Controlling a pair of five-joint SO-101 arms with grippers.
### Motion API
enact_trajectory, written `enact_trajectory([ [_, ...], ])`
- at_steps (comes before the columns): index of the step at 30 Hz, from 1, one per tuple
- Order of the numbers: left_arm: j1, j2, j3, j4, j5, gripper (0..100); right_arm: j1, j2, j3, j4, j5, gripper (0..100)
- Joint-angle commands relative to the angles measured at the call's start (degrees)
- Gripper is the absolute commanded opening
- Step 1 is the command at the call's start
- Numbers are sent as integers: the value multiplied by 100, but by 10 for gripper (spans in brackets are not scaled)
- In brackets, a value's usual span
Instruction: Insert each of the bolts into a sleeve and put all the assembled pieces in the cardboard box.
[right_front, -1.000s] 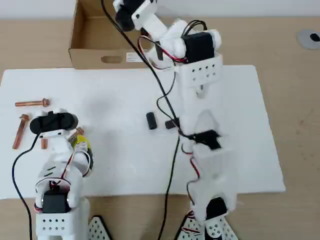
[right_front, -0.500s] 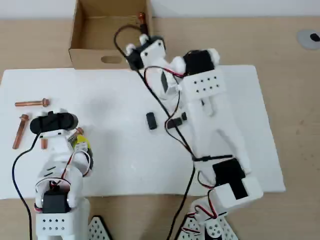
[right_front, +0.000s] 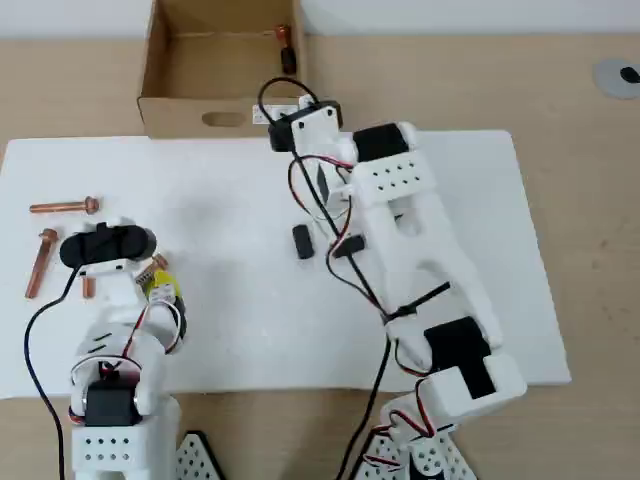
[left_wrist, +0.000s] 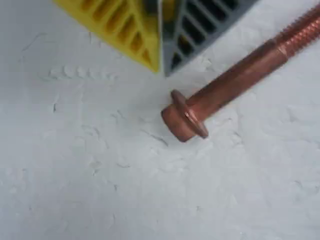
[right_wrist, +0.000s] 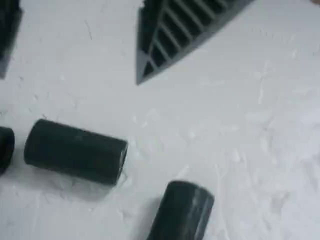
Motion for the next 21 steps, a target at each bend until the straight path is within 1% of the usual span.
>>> enact_trajectory([
  [1, -44, -40, -26, -62, -44, 2, -321, -286, 57, -193, -316, 193],
  [5, -44, -40, -26, -62, -44, 2, -629, -189, 48, -369, -677, 193],
  [10, -44, -40, -26, -70, -44, 2, -796, 391, -154, -413, -941, 192],
  [15, -44, -40, -26, -70, -53, 2, -919, 840, -813, -141, -1160, 192],
  [21, -44, -40, -26, -88, -53, 3, -1314, 1235, -1481, 158, -1327, 192],
])
